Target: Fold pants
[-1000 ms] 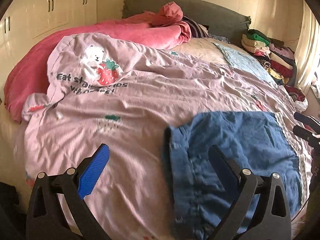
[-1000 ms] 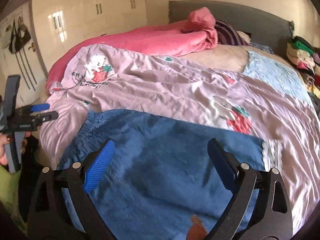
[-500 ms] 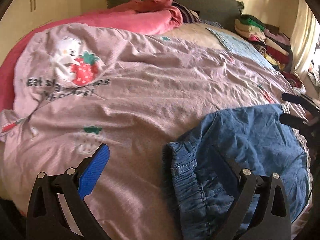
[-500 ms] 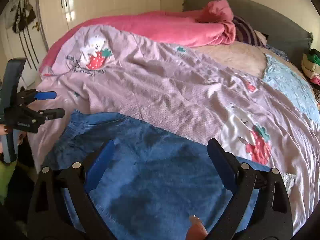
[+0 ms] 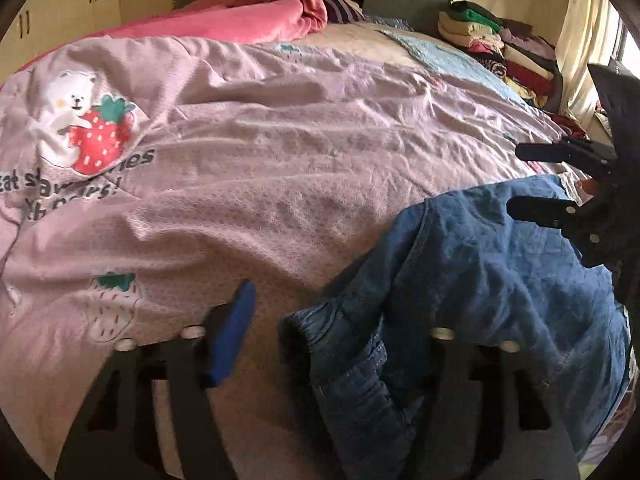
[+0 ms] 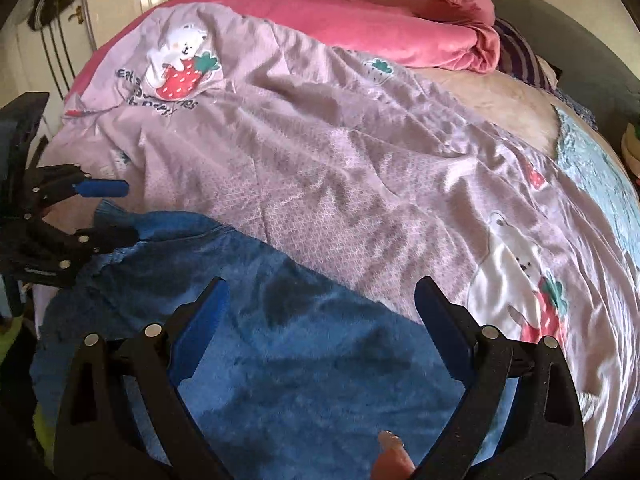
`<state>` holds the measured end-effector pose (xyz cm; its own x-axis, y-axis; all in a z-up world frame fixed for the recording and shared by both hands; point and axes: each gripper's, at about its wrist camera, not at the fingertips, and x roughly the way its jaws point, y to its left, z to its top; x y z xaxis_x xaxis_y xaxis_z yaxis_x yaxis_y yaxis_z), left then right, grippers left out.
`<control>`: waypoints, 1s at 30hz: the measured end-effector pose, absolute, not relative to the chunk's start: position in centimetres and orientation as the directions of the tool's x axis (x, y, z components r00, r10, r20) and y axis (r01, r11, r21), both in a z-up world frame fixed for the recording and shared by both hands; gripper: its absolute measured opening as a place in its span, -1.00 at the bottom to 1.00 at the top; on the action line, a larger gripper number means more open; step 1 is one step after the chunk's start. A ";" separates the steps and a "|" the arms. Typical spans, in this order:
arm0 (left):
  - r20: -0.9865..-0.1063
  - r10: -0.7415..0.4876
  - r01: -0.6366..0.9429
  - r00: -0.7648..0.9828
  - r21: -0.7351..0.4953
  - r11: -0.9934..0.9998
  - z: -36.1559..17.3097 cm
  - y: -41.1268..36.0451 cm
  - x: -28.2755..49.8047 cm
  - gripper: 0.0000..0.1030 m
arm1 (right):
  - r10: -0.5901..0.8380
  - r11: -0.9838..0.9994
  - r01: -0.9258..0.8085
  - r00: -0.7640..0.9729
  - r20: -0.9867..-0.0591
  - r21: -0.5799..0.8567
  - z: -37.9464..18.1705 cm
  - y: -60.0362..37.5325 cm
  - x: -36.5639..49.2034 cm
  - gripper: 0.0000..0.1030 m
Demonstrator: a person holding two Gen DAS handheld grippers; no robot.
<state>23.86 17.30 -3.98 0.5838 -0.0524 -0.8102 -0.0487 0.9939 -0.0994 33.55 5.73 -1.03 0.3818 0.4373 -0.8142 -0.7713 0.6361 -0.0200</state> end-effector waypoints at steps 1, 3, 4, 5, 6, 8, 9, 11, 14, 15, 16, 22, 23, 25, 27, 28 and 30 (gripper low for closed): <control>-0.809 -0.078 -0.041 0.582 -0.125 0.991 -4.2 17.4 24.0 -0.28 | 0.436 0.632 -0.775 0.379 -0.816 -0.023 -1.2 6.0 33.7 0.71; -0.808 -0.091 -0.041 0.582 -0.141 0.989 -4.4 17.6 24.1 -0.32 | 0.424 0.622 -0.783 0.369 -0.827 -0.030 -1.8 6.4 34.0 0.71; -0.805 -0.100 -0.038 0.585 -0.150 0.988 -4.4 17.7 24.1 -0.34 | 0.420 0.617 -0.786 0.367 -0.830 -0.035 -2.0 6.6 34.1 0.71; -0.799 -0.114 -0.035 0.591 -0.166 0.986 -4.4 17.8 24.0 -0.37 | 0.417 0.613 -0.789 0.364 -0.833 -0.038 -2.1 6.8 34.2 0.70; -0.792 -0.127 -0.031 0.597 -0.181 0.983 -4.2 18.0 23.9 -0.39 | 0.413 0.604 -0.796 0.358 -0.837 -0.043 -2.4 7.1 34.2 0.70; -0.769 -0.159 -0.012 0.619 -0.212 0.977 -3.5 18.0 23.3 -0.40 | 0.402 0.589 -0.806 0.358 -0.843 -0.061 -2.8 7.5 34.2 0.70; -0.759 -0.170 -0.003 0.628 -0.220 0.975 -3.1 18.0 23.0 -0.41 | 0.398 0.579 -0.812 0.355 -0.846 -0.069 -3.0 7.8 34.2 0.70; -0.738 -0.187 0.016 0.649 -0.233 0.972 -2.3 17.9 22.3 -0.42 | 0.393 0.560 -0.825 0.348 -0.851 -0.079 -3.5 8.2 34.3 0.64; -0.709 -0.211 0.046 0.673 -0.244 0.969 -1.4 17.5 21.0 -0.44 | 0.386 0.515 -0.854 0.311 -0.869 -0.076 -4.4 9.3 34.1 0.33; -0.705 -0.214 0.053 0.676 -0.243 0.969 -1.2 17.4 20.7 -0.47 | 0.389 0.499 -0.864 0.294 -0.873 -0.068 -4.7 9.6 34.0 0.26; -0.702 -0.215 0.063 0.679 -0.236 0.970 -1.0 17.1 20.3 -0.49 | 0.393 0.486 -0.873 0.272 -0.878 -0.053 -4.9 9.7 33.9 -0.03; -0.700 -0.202 0.072 0.685 -0.210 0.975 -0.9 16.9 19.2 -0.50 | 0.437 0.460 -0.887 0.261 -0.861 -0.036 -3.4 9.5 31.4 -0.81; -0.696 -0.201 0.068 0.690 -0.213 0.975 -0.8 17.1 19.0 -0.50 | 0.442 0.470 -0.882 0.273 -0.855 -0.039 -3.0 9.2 31.1 -0.82; -0.689 -0.203 0.066 0.696 -0.220 0.973 -0.6 17.4 18.6 -0.50 | 0.461 0.490 -0.871 0.291 -0.838 -0.033 -1.9 8.3 30.2 -0.83; -0.681 -0.200 0.067 0.704 -0.216 0.974 -0.2 17.4 18.1 -0.50 | 0.484 0.511 -0.859 0.315 -0.817 -0.029 -0.6 7.2 29.0 -0.83; -0.679 -0.197 0.071 0.707 -0.209 0.975 0.0 17.2 17.8 -0.50 | 0.490 0.518 -0.855 0.323 -0.810 -0.027 -0.1 7.0 28.6 -0.84; -0.668 -0.196 0.082 0.718 -0.198 0.977 0.7 16.7 17.1 -0.50 | 0.507 0.537 -0.843 0.349 -0.788 -0.028 0.9 6.0 27.4 -0.84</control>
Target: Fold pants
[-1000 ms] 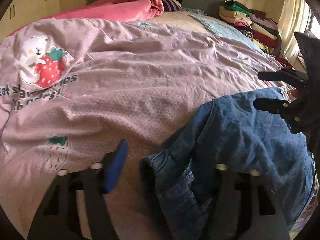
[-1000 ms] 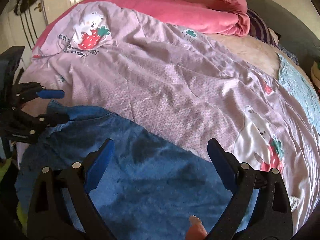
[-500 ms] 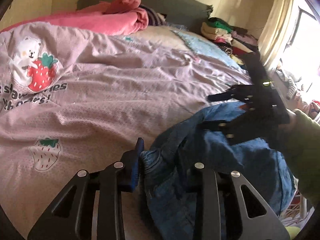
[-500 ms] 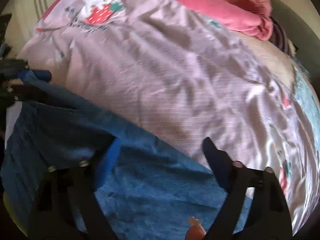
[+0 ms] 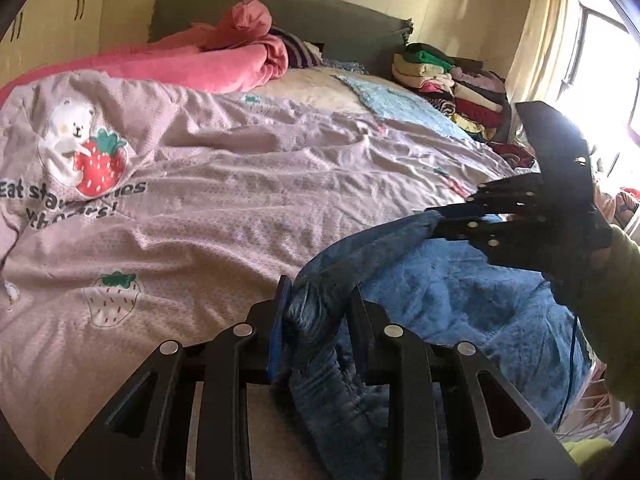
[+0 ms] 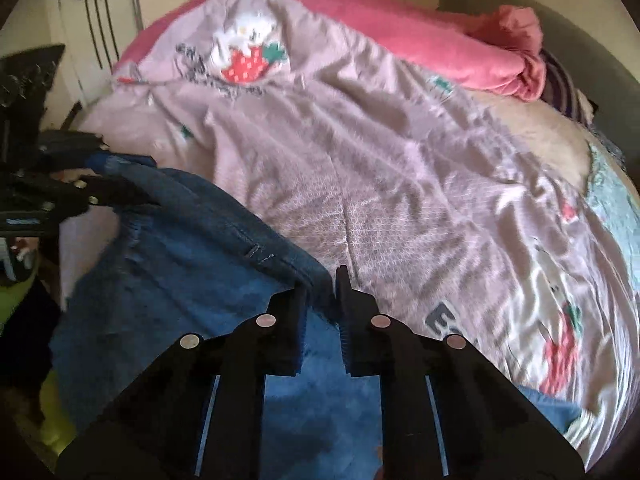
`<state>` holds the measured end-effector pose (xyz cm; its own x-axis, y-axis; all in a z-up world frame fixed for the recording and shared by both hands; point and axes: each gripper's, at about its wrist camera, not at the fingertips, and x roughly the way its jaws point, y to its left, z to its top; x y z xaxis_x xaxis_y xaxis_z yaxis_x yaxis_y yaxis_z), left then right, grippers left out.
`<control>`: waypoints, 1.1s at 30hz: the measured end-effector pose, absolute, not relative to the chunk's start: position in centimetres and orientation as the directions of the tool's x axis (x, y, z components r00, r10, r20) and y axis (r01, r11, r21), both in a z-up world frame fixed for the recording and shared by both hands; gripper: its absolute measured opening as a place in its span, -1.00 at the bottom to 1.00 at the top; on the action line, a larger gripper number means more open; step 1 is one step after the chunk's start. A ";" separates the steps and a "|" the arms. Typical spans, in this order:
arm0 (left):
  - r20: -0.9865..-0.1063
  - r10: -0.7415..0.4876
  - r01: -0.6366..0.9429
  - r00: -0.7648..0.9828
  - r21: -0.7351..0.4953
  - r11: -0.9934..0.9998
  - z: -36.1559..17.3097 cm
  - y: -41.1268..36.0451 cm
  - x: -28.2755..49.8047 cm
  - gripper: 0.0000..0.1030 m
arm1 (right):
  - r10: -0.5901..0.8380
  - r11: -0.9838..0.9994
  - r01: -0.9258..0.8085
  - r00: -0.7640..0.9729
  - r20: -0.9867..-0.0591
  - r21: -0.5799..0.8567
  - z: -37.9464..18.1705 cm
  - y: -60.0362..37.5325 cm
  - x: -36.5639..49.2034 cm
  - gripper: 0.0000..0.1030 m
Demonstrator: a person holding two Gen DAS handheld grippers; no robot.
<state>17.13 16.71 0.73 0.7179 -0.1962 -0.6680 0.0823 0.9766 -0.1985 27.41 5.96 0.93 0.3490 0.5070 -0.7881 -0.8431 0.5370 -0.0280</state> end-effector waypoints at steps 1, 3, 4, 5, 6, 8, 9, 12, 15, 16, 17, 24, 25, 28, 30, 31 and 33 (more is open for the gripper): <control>-0.666 -0.191 0.087 0.721 -0.186 0.979 1.0 16.4 16.9 -0.50 | 0.514 0.547 -0.837 0.357 -0.780 -0.023 1.4 5.5 26.8 -0.84; -0.662 -0.183 0.095 0.726 -0.168 0.981 1.4 15.9 16.4 -0.50 | 0.529 0.565 -0.825 0.371 -0.763 -0.009 2.3 4.3 25.2 -0.84; -0.658 -0.182 0.103 0.730 -0.158 0.982 1.7 15.5 16.0 -0.50 | 0.533 0.569 -0.822 0.376 -0.758 -0.008 2.6 4.0 24.8 -0.84; -0.656 -0.180 0.107 0.733 -0.150 0.983 1.9 15.2 15.6 -0.50 | 0.537 0.574 -0.819 0.383 -0.752 -0.007 2.8 3.5 24.2 -0.84; -0.654 -0.178 0.112 0.735 -0.142 0.983 2.0 14.9 15.2 -0.50 | 0.543 0.577 -0.817 0.386 -0.746 -0.003 3.2 3.0 23.3 -0.84; -0.650 -0.177 0.123 0.739 -0.129 0.984 2.5 14.3 14.2 -0.50 | 0.554 0.578 -0.816 0.392 -0.735 0.000 3.8 2.0 21.7 -0.84; -0.647 -0.180 0.130 0.741 -0.125 0.984 2.7 14.0 13.7 -0.50 | 0.555 0.579 -0.816 0.396 -0.732 -0.002 4.0 1.7 21.0 -0.84; -0.640 -0.180 0.151 0.747 -0.101 0.983 3.3 13.1 11.9 -0.50 | 0.564 0.580 -0.814 0.404 -0.720 -0.003 4.6 0.7 18.9 -0.84; -0.642 -0.178 0.165 0.746 -0.081 0.983 3.4 12.4 10.3 -0.50 | 0.569 0.583 -0.812 0.399 -0.719 0.010 4.8 -0.1 16.7 -0.84; -0.644 -0.179 0.170 0.744 -0.076 0.982 3.4 12.1 9.6 -0.50 | 0.567 0.581 -0.814 0.396 -0.722 0.009 4.7 -0.2 16.1 -0.84; -0.645 -0.182 0.173 0.743 -0.077 0.982 3.3 12.0 9.3 -0.50 | 0.566 0.579 -0.815 0.395 -0.724 0.008 4.6 -0.4 15.3 -0.84; -0.669 -0.197 0.209 0.716 -0.064 0.976 2.0 11.1 5.6 -0.48 | 0.561 0.561 -0.827 0.349 -0.751 0.034 3.1 -1.2 9.8 -0.84; -0.675 -0.197 0.214 0.711 -0.059 0.975 1.6 11.0 5.0 -0.47 | 0.561 0.559 -0.828 0.340 -0.755 0.042 2.9 -1.3 9.1 -0.84; -0.698 -0.203 0.223 0.686 -0.064 0.973 0.2 10.8 3.8 -0.46 | 0.551 0.549 -0.834 0.309 -0.775 0.057 1.5 -1.5 7.5 -0.84; -0.714 -0.199 0.226 0.672 -0.059 0.972 -0.6 10.5 3.3 -0.45 | 0.547 0.548 -0.832 0.277 -0.790 0.088 0.3 -1.6 6.8 -0.84; -0.726 -0.194 0.226 0.660 -0.054 0.973 -1.4 10.3 3.0 -0.45 | 0.542 0.546 -0.832 0.266 -0.798 0.094 -0.3 -1.5 6.5 -0.84; -0.738 -0.190 0.224 0.647 -0.055 0.973 -2.2 10.1 2.6 -0.44 | 0.532 0.543 -0.833 0.243 -0.811 0.107 -1.4 -1.5 6.0 -0.84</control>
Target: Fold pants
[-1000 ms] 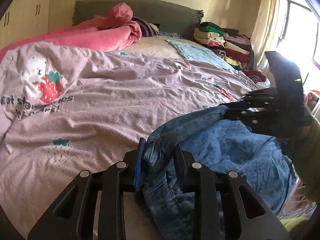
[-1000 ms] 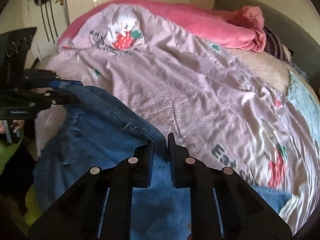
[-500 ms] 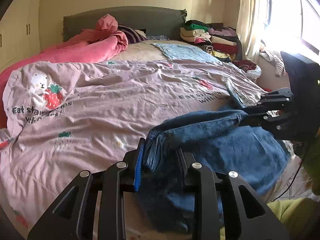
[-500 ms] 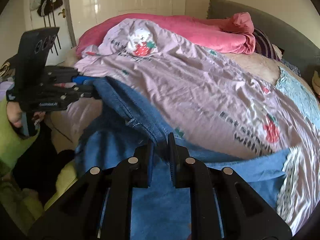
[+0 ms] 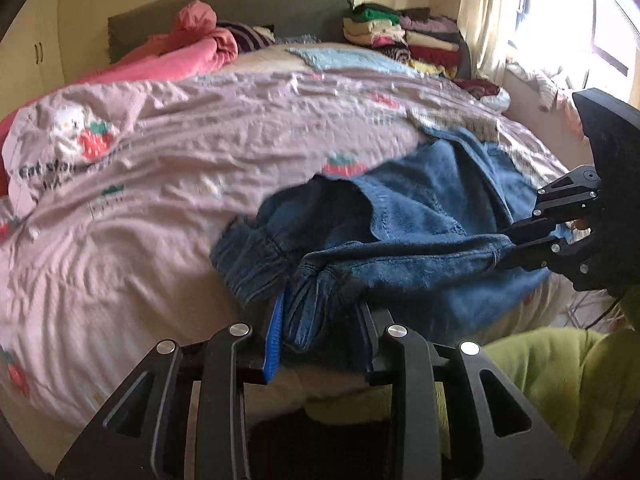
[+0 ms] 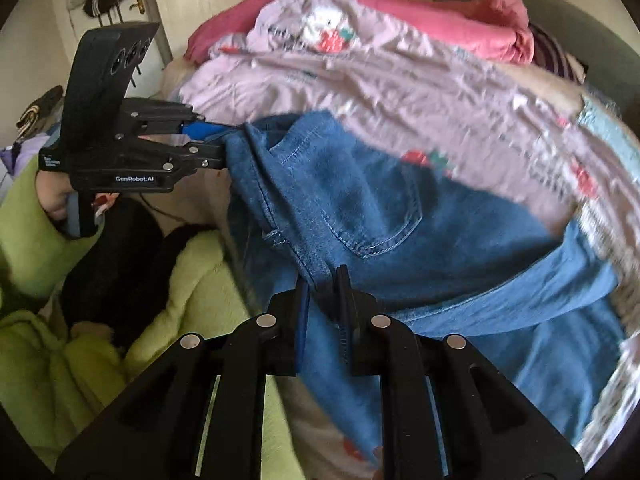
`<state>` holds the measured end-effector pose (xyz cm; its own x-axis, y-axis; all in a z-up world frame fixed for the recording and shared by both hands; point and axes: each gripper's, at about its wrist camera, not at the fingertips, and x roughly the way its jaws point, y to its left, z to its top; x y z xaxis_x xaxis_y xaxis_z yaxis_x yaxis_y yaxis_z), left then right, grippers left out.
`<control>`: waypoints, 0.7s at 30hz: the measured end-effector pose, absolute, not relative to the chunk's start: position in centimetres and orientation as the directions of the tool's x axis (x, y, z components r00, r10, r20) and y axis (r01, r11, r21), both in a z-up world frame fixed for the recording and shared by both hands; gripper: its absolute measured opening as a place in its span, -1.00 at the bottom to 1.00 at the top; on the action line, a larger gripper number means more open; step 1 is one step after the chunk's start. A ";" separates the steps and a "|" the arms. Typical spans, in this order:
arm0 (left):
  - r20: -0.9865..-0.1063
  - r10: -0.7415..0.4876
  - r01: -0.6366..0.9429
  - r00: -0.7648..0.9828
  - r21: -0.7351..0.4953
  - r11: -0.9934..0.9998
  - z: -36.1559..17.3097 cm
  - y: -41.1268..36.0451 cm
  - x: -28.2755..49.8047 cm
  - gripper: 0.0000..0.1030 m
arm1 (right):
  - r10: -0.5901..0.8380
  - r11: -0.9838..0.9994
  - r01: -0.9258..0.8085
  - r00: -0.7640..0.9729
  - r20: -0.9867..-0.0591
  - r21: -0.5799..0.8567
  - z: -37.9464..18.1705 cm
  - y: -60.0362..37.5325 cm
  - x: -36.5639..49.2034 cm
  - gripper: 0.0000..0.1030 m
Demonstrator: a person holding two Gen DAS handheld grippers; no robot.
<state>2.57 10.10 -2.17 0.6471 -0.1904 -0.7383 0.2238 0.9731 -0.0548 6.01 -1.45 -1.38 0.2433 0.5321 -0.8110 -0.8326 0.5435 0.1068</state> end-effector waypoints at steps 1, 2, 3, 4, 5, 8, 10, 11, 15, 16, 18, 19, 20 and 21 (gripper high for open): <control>-0.743 -0.187 0.222 0.642 -0.053 0.974 -2.6 10.1 2.4 -0.44 | 0.526 0.542 -0.833 0.239 -0.816 0.105 -1.8 -1.3 5.8 -0.84; -0.748 -0.183 0.219 0.638 -0.051 0.974 -2.9 10.0 2.4 -0.42 | 0.523 0.542 -0.833 0.230 -0.821 0.112 -2.3 -1.2 5.7 -0.84; -0.751 -0.178 0.216 0.636 -0.048 0.975 -3.0 10.0 2.3 -0.40 | 0.520 0.543 -0.832 0.225 -0.824 0.116 -2.7 -1.0 5.6 -0.84; -0.752 -0.175 0.213 0.635 -0.048 0.976 -3.2 10.0 2.2 -0.40 | 0.517 0.544 -0.831 0.221 -0.827 0.118 -2.9 -1.0 5.6 -0.84; -0.754 -0.174 0.211 0.633 -0.049 0.976 -3.2 10.0 2.2 -0.39 | 0.517 0.543 -0.830 0.214 -0.829 0.124 -3.2 -0.9 5.6 -0.84; -0.760 -0.166 0.201 0.628 -0.047 0.979 -3.3 10.4 2.1 -0.35 | 0.521 0.532 -0.837 0.203 -0.829 0.130 -3.4 -0.8 5.1 -0.84; -0.760 -0.162 0.195 0.629 -0.048 0.980 -3.3 10.4 1.7 -0.34 | 0.527 0.513 -0.850 0.201 -0.826 0.120 -3.2 -0.5 4.5 -0.84; -0.761 -0.162 0.192 0.628 -0.050 0.980 -3.4 10.4 1.6 -0.31 | 0.520 0.509 -0.854 0.203 -0.829 0.110 -3.3 -0.4 4.3 -0.84; -0.784 -0.148 0.175 0.603 -0.050 0.983 -3.5 10.8 0.9 -0.06 | 0.507 0.527 -0.839 0.181 -0.842 0.137 -4.5 -0.3 5.0 -0.84; -0.784 -0.146 0.171 0.603 -0.052 0.984 -3.4 11.0 0.4 -0.06 | 0.511 0.526 -0.839 0.177 -0.841 0.143 -4.6 -0.3 5.0 -0.81; -0.787 -0.120 0.139 0.606 -0.043 0.989 -3.1 11.5 -0.5 -0.06 | 0.516 0.523 -0.839 0.173 -0.839 0.148 -4.7 -0.3 5.2 -0.80; -0.785 -0.096 0.121 0.612 -0.027 0.992 -2.9 11.7 -1.0 -0.06 | 0.516 0.523 -0.839 0.171 -0.839 0.150 -4.8 -0.3 5.2 -0.80; -0.782 -0.085 0.112 0.618 -0.019 0.994 -2.6 11.8 -1.3 -0.06 | 0.517 0.524 -0.838 0.169 -0.839 0.154 -4.8 -0.3 5.3 -0.80; -0.773 -0.086 0.104 0.629 -0.026 0.994 -1.9 12.0 -1.9 -0.06 | 0.520 0.525 -0.835 0.166 -0.838 0.161 -5.0 -0.3 5.3 -0.80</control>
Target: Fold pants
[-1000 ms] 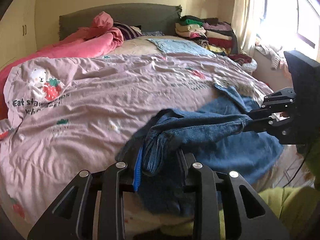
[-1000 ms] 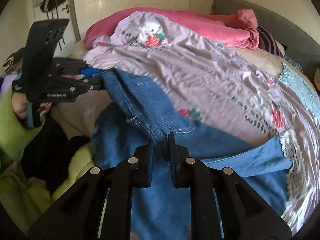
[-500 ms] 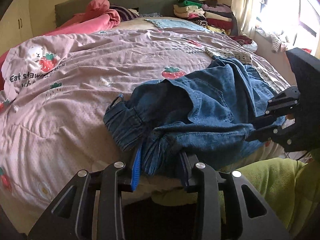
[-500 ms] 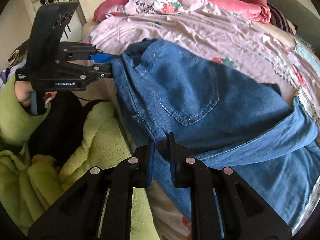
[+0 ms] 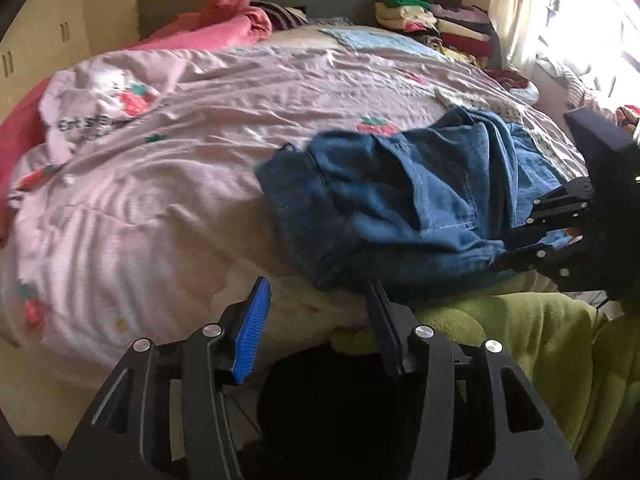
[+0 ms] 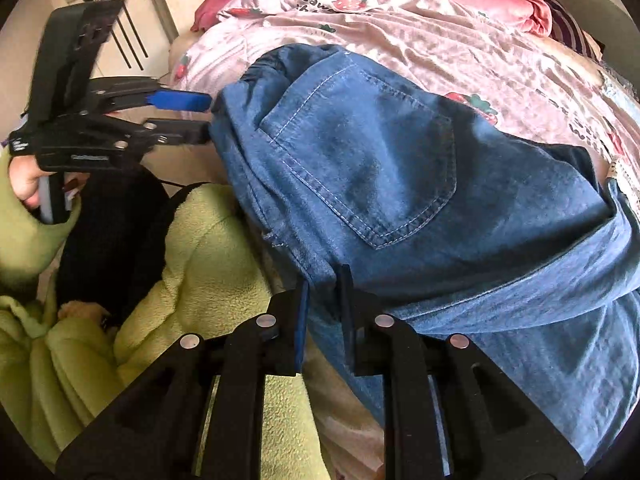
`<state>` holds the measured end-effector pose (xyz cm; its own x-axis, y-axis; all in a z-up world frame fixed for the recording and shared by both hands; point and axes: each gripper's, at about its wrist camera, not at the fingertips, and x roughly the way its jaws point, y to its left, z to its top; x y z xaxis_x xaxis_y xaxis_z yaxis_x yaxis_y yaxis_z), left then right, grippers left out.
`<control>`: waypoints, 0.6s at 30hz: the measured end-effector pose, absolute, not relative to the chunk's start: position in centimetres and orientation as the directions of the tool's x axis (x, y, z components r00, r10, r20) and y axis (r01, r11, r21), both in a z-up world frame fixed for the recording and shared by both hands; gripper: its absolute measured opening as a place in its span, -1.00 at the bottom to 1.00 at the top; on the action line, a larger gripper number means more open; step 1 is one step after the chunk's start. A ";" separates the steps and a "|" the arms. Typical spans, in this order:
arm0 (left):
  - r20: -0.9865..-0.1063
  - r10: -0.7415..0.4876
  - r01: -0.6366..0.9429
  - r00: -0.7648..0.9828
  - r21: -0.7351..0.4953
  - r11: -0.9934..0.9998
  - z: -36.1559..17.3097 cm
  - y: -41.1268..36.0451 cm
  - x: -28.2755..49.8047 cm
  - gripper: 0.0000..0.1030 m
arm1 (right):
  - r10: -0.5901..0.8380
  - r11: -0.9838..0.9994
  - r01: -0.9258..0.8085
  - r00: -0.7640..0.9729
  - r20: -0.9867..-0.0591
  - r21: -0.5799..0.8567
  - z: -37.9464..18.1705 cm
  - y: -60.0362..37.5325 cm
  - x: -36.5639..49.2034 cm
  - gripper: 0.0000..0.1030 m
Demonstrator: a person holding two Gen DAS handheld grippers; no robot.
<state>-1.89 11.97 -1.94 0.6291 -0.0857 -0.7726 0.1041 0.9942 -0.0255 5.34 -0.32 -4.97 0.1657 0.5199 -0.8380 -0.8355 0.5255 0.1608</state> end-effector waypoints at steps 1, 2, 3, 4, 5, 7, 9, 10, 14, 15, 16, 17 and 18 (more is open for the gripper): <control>-0.761 -0.094 0.102 0.641 -0.037 0.994 -1.3 11.9 -2.2 -0.07 | 0.522 0.525 -0.835 0.163 -0.837 0.166 -5.1 -0.3 5.4 -0.79; -0.748 -0.109 0.109 0.655 -0.049 0.993 -0.5 11.8 -2.5 -0.10 | 0.524 0.526 -0.833 0.160 -0.837 0.170 -5.1 -0.3 5.4 -0.78; -0.735 -0.127 0.120 0.667 -0.062 0.991 0.1 11.5 -2.5 -0.10 | 0.528 0.525 -0.832 0.155 -0.835 0.178 -5.2 -0.4 5.5 -0.77; -0.714 -0.172 0.148 0.678 -0.097 0.984 0.9 10.7 -2.2 -0.10 | 0.532 0.524 -0.832 0.151 -0.833 0.184 -5.2 -0.4 5.4 -0.75; -0.706 -0.204 0.171 0.679 -0.119 0.978 1.2 10.1 -1.9 -0.10 | 0.538 0.523 -0.831 0.147 -0.830 0.192 -5.1 -0.4 5.5 -0.73; -0.700 -0.289 0.242 0.654 -0.169 0.956 1.3 8.2 -0.2 -0.10 | 0.549 0.519 -0.829 0.136 -0.825 0.209 -5.0 -0.6 5.5 -0.68; -0.720 -0.293 0.267 0.629 -0.154 0.951 0.6 6.9 1.2 -0.10 | 0.562 0.515 -0.828 0.130 -0.817 0.222 -4.5 -1.1 5.3 -0.65; -0.741 -0.280 0.269 0.610 -0.140 0.953 -0.2 6.3 2.1 -0.10 | 0.570 0.511 -0.828 0.126 -0.812 0.231 -4.2 -1.5 5.2 -0.62; -0.812 -0.200 0.243 0.549 -0.074 0.967 -3.9 6.0 3.6 -0.12 | 0.609 0.533 -0.814 0.181 -0.772 0.230 -1.5 -3.4 5.2 -0.59; -0.811 -0.209 0.240 0.547 -0.087 0.967 -4.4 6.2 3.4 -0.12 | 0.630 0.547 -0.804 0.213 -0.747 0.232 -0.5 -4.1 5.5 -0.57; -0.805 -0.215 0.238 0.553 -0.095 0.967 -4.5 6.4 3.1 -0.11 | 0.638 0.557 -0.797 0.228 -0.736 0.236 -0.1 -4.2 5.8 -0.49; -0.801 -0.212 0.239 0.559 -0.089 0.967 -4.6 6.4 2.9 -0.10 | 0.644 0.567 -0.787 0.242 -0.726 0.241 0.2 -4.3 6.3 -0.44; -0.801 -0.209 0.243 0.561 -0.082 0.967 -4.6 6.3 2.9 -0.10 | 0.646 0.580 -0.775 0.249 -0.722 0.251 0.2 -4.2 6.9 -0.43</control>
